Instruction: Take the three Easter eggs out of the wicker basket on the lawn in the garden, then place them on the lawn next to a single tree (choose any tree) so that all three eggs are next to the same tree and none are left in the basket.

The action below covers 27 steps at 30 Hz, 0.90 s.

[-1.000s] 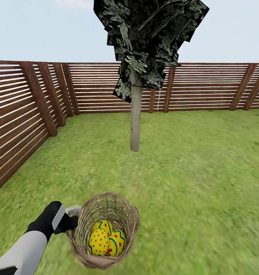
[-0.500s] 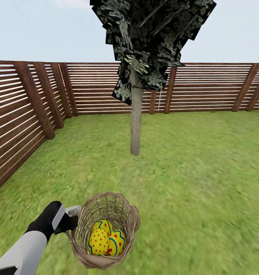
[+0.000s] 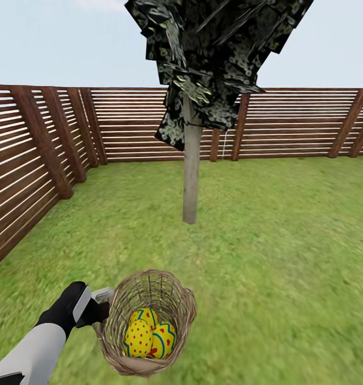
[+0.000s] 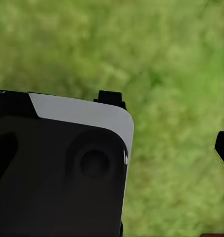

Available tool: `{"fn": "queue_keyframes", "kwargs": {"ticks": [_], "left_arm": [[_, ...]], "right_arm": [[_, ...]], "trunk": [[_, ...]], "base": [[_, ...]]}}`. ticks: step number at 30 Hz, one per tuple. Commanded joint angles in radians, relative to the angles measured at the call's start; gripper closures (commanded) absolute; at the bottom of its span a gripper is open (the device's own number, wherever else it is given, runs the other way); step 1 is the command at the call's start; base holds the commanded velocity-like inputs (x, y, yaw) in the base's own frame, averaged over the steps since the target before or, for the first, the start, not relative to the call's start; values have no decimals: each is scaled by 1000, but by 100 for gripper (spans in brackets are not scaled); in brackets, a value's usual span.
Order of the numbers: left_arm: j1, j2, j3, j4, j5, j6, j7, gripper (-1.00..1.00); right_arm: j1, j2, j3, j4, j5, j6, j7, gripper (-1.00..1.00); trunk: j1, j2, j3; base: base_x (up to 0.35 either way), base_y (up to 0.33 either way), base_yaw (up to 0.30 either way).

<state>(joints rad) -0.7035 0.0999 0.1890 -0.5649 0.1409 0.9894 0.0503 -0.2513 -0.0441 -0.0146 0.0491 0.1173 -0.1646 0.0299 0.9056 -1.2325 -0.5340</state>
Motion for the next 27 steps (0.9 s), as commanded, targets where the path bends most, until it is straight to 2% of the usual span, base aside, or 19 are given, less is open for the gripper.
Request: {"fn": "queue_keyframes", "kwargs": {"ticks": [1, 27], "left_arm": [[-1, 0, 3, -1, 22, 4, 5, 100], [-1, 0, 3, -1, 22, 3, 5, 100]], "right_arm": [[-2, 0, -2, 5, 8, -7, 1, -100], [-2, 0, -2, 5, 8, -7, 1, -100]], "trunk": [[1, -1, -1], [1, -1, -1]], "base": [[322, 0, 0], [322, 0, 0]]}}
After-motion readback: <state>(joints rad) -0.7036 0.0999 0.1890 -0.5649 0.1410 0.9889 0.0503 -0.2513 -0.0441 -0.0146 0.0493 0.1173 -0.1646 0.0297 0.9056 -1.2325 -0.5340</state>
